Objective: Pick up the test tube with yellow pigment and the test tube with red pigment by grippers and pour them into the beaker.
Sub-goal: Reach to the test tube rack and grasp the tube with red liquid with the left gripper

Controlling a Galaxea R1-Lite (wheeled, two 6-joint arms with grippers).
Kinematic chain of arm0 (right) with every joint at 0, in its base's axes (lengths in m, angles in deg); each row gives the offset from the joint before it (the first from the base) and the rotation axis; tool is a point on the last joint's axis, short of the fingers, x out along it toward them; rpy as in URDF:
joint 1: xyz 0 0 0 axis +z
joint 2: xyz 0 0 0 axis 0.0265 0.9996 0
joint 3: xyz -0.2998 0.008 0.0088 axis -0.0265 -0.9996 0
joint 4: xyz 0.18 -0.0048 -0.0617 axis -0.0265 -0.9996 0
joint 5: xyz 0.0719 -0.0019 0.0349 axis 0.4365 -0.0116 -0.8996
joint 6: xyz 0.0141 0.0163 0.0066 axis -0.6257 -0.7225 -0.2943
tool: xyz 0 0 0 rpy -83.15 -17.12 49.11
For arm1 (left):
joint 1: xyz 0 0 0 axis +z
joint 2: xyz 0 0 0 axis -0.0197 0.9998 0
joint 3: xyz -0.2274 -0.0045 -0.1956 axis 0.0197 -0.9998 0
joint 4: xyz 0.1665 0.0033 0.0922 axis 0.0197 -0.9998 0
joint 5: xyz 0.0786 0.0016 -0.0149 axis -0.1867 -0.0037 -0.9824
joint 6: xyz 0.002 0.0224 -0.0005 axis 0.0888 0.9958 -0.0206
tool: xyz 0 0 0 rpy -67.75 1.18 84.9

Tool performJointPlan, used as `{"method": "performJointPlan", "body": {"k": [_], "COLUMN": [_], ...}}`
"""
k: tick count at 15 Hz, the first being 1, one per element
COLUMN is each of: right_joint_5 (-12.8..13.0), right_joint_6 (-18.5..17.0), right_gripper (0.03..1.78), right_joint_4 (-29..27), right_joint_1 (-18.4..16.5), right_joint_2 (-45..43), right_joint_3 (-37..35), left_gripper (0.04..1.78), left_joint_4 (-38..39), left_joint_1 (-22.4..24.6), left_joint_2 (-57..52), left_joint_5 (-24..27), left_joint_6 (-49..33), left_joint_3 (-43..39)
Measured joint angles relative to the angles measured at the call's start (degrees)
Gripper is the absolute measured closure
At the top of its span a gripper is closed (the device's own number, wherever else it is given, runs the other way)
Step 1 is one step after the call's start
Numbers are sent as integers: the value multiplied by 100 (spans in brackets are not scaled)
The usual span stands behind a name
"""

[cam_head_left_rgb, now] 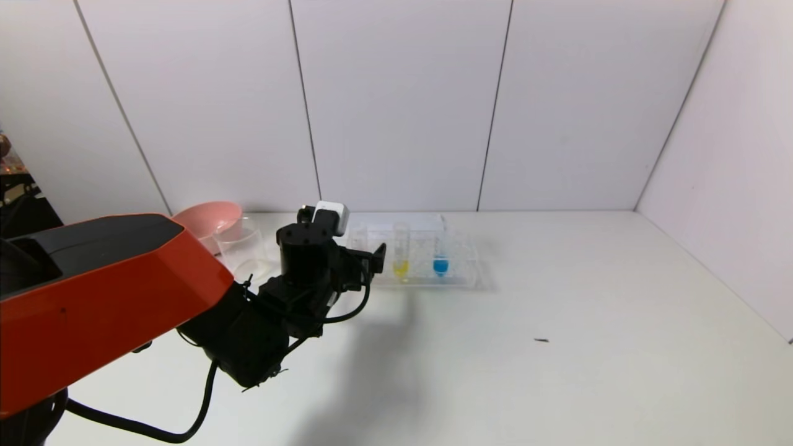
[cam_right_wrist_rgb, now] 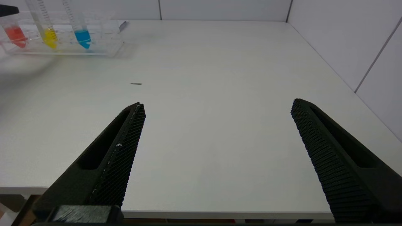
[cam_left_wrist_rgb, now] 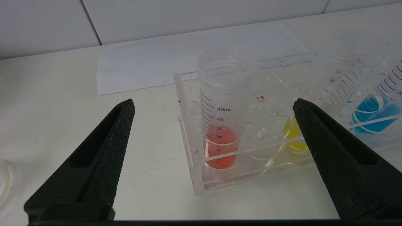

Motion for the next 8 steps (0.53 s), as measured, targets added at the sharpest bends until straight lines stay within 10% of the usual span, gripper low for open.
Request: {"method": "performJointPlan", "body": {"k": [8], "right_joint_5": [0], "right_joint_6": [0], "right_gripper": [11], "right_joint_4": [0], "right_joint_1": [-2], "right_joint_2": [0], "right_joint_3": [0], "left_gripper": [6], "left_joint_4": [-243], "left_joint_1": [102], "left_joint_2": [140], "left_joint_5": [44], "left_joint_6": [-41], "left_joint_3": [323]}}
